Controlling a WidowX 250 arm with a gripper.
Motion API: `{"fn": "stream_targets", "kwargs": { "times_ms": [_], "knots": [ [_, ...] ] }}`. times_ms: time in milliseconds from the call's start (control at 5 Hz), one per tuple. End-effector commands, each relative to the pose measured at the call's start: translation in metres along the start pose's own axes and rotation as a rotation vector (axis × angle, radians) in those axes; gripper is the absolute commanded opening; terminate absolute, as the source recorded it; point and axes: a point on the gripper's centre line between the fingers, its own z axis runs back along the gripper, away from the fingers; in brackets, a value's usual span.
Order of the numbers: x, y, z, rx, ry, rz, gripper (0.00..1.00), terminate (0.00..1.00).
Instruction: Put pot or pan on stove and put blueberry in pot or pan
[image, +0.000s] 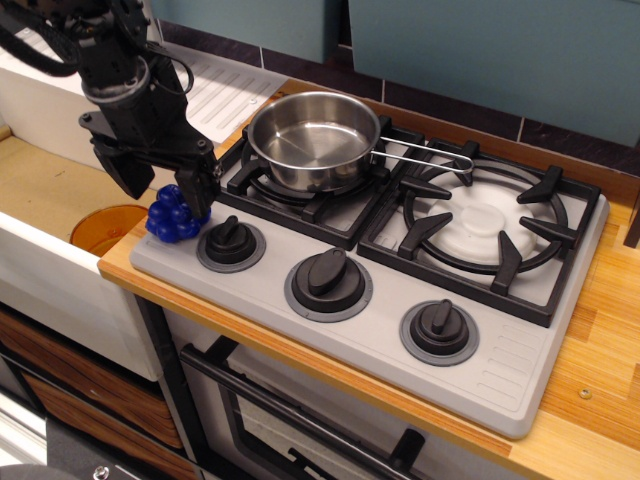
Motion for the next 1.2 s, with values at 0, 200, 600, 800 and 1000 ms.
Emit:
{"fn": "stream_targets", "kwargs": {
  "times_ms": [0,200,600,800,1000],
  "knots": [
    [0.006,-0.007,-0.005,0.019,-0.052,0.006,1.00,0.00],
    [0.004,-0.006,-0.010,0.009,-0.062,0.000,1.00,0.00],
    [0.001,-0.011,-0.023,-0.016,-0.089,0.000,1.00,0.00],
    [-0.001,-0.014,-0.024,-0.025,-0.087,0.016,0.00,0.00],
    [-0.002,-0.015,-0.021,-0.028,-0.075,0.021,0.00,0.00]
  ]
}}
